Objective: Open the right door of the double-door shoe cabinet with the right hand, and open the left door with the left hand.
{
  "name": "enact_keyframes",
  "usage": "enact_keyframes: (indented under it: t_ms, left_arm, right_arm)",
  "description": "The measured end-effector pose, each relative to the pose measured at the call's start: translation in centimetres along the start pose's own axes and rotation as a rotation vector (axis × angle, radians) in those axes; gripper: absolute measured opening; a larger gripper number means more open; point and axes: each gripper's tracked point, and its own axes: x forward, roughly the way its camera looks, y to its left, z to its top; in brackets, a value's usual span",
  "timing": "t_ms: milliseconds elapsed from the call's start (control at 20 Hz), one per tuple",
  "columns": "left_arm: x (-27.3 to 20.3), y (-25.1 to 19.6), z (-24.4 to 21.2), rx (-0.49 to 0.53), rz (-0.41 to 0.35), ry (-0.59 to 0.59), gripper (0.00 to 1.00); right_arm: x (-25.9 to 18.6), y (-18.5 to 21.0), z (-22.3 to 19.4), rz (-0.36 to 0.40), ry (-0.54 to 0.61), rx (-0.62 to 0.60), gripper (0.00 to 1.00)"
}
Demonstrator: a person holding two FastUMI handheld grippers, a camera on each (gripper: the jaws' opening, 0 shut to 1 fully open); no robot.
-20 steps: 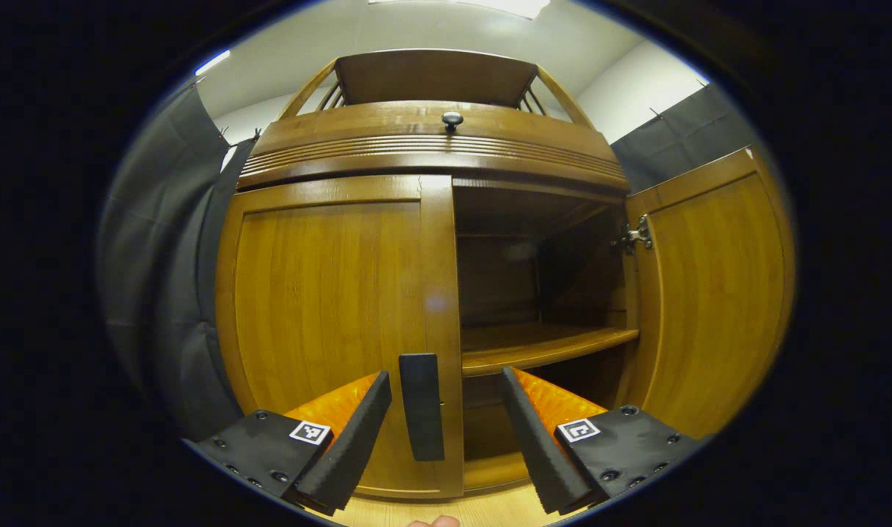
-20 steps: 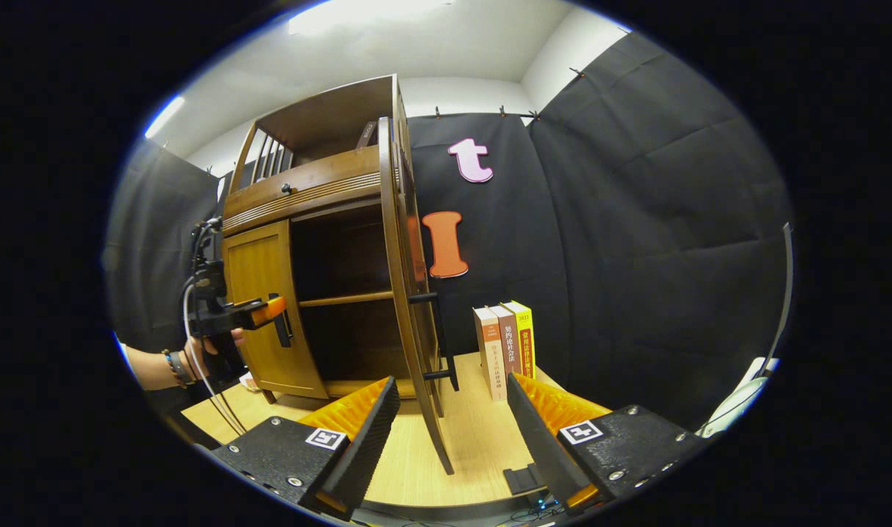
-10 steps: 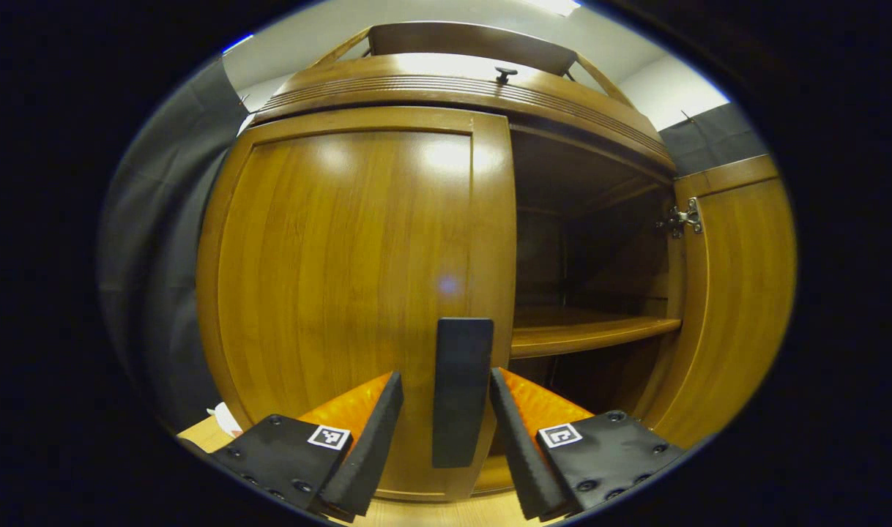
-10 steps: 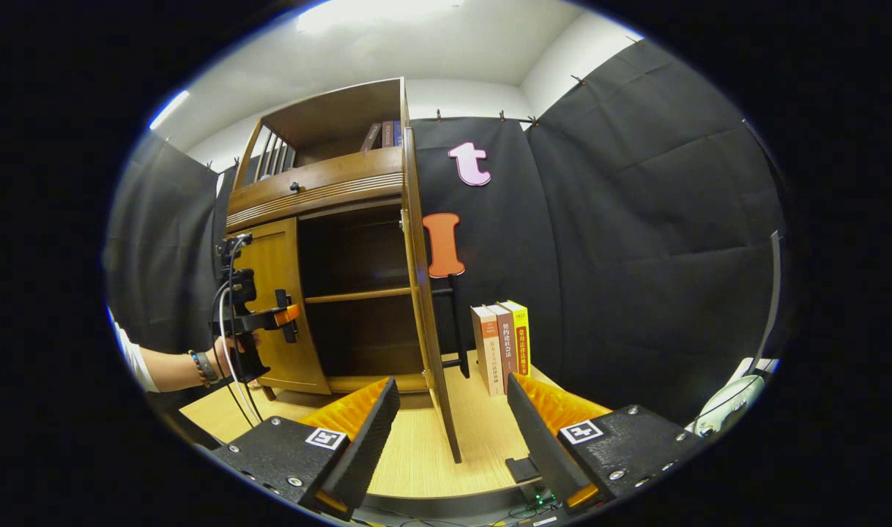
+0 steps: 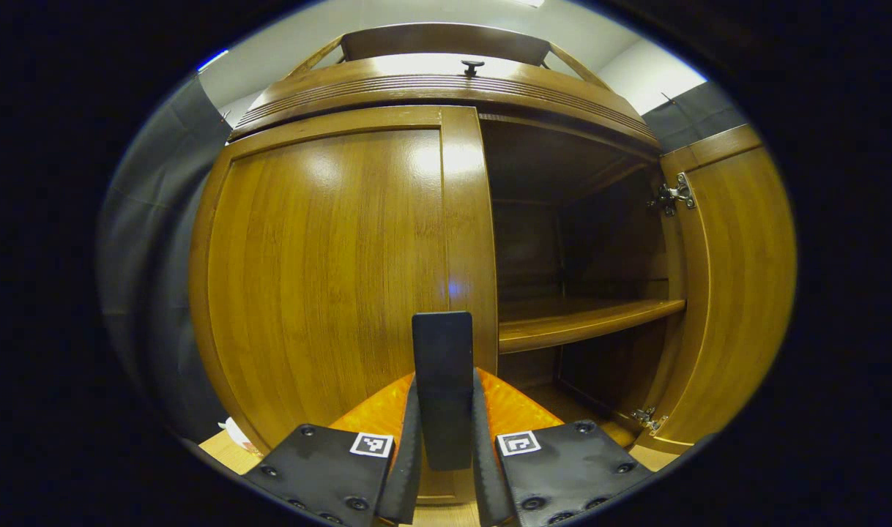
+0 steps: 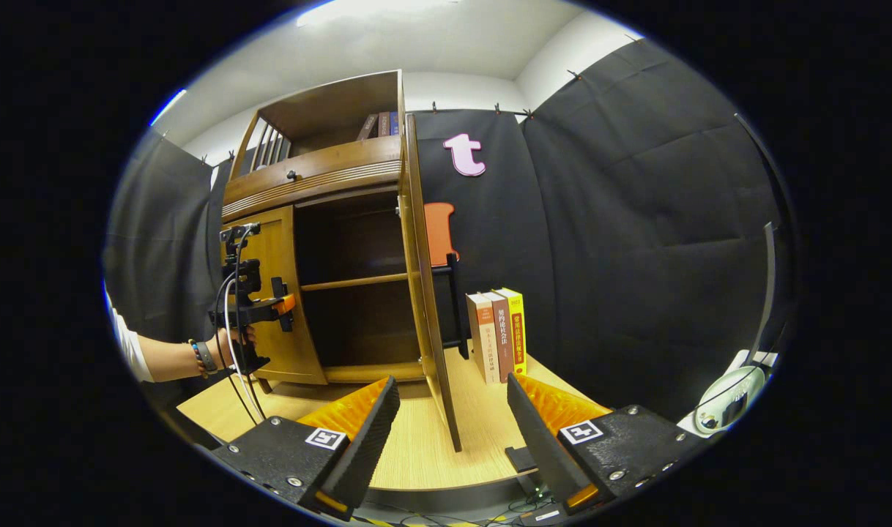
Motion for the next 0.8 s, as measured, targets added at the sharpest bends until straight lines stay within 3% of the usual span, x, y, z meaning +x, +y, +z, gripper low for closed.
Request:
enact_keyframes:
  t_ms: [200, 350, 800]
  left_arm:
    - [-0.9, 0.0, -0.4, 0.017, -0.017, 0.067, 0.35]
    - [-3.5, 0.0, -0.1, -0.027, -0.047, 0.093, 0.35]
    - [-12.0, 2.9, 0.8, -0.01, 0.014, 0.134, 0.34]
  right_arm:
    - [-0.7, 0.0, -0.8, -0.005, 0.031, -0.018, 0.91]
    - [-0.5, 0.7, -0.8, 0.011, 0.043, -0.026, 0.91]
    - [0.7, 3.8, 1.1, 0.073, 0.005, -0.021, 0.91]
